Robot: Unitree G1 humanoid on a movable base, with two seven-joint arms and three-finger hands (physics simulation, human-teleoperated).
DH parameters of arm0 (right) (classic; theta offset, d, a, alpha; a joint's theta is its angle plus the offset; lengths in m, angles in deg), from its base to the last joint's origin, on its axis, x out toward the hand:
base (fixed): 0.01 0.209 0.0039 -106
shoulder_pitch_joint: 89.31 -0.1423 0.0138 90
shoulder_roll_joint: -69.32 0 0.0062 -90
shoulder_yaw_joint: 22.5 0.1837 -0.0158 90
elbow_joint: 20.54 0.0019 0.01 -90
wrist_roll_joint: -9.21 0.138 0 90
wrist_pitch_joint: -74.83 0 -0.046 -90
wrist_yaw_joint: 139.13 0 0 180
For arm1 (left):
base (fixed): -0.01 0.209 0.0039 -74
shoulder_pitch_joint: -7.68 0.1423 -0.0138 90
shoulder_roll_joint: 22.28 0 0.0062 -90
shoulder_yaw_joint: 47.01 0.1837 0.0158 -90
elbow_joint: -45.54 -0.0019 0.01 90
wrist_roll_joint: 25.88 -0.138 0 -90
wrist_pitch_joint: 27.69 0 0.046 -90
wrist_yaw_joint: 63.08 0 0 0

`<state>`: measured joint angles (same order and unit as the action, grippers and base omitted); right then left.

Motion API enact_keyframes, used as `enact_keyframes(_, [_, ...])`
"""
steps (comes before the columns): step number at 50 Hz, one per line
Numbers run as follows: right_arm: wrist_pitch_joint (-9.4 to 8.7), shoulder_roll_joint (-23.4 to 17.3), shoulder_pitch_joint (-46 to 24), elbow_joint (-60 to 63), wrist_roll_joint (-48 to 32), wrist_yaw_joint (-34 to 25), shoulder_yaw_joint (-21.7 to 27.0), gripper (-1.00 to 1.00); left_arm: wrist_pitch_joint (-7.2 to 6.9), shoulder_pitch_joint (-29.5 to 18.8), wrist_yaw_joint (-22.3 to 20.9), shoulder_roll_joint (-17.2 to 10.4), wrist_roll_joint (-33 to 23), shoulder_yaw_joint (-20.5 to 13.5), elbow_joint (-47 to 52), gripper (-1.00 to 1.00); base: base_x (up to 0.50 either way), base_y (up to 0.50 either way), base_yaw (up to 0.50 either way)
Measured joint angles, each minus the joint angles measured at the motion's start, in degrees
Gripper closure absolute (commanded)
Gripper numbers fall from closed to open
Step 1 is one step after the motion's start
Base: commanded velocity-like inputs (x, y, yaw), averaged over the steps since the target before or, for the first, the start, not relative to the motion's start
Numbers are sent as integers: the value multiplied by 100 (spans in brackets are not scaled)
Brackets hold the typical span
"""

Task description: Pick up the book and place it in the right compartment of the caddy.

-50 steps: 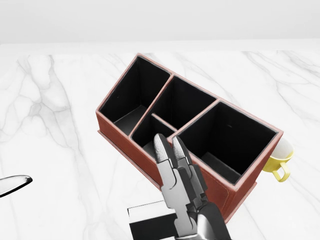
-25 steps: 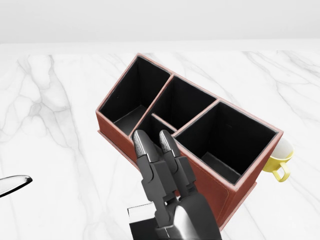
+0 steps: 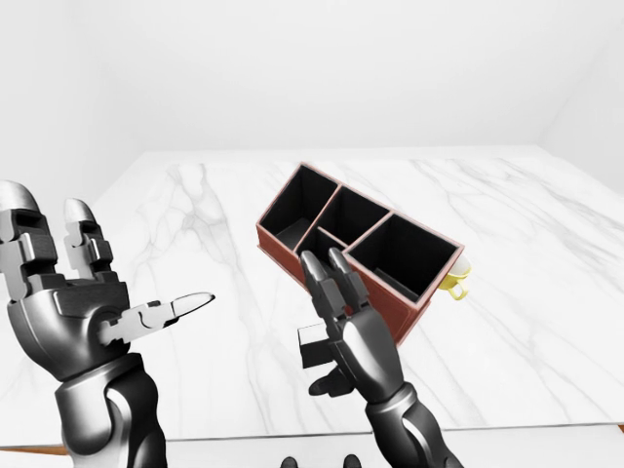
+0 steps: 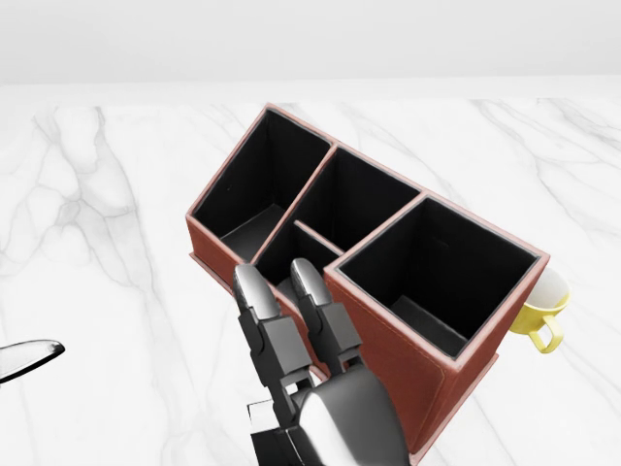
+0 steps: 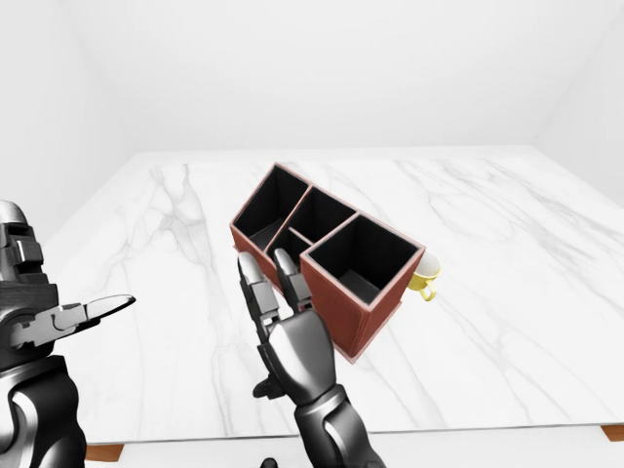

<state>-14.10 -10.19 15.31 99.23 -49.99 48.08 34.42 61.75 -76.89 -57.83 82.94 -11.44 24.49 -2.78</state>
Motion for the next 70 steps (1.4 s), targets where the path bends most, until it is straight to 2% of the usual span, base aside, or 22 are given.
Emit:
enact_keyframes(31, [389,327,-460,-1374,-431,-188,401,-100,0,13,-21,3,-5,11,-2,-100,0,0,0])
enact_keyframes(70, [393,594,-939,-2749,-548,-121,916,-100,-4,2,-13,4,-44,51,-58,-100,0,0,0])
